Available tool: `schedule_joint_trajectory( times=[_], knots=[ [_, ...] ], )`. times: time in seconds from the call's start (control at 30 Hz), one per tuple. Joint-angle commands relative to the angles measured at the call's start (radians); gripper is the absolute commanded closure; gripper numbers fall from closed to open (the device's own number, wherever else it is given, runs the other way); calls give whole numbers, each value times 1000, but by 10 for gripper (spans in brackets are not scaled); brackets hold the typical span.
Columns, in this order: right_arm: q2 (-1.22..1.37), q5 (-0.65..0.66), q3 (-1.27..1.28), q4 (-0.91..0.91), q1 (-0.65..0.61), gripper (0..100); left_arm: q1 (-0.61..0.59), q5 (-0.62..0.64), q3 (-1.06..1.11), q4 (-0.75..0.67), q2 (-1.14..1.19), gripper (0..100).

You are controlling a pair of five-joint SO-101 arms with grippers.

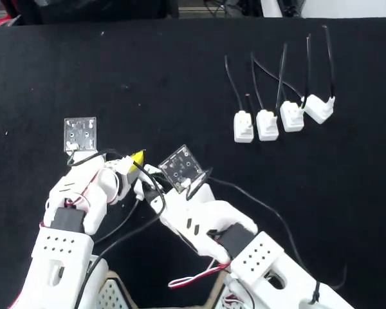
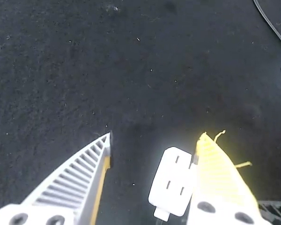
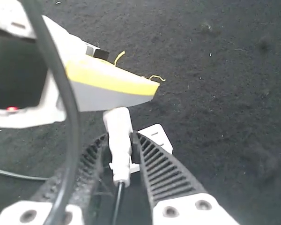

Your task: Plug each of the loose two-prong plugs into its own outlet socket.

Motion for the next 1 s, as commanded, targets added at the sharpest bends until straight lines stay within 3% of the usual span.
schedule_joint_trajectory(
  times=[0.0,0.97],
  knots=[
    [-54,-43,-35,-60,38,987,1,-3,10,5,14,712],
    [-54,-83,-33,-101,49,987,2,-2,35,0,15,712]
  ],
)
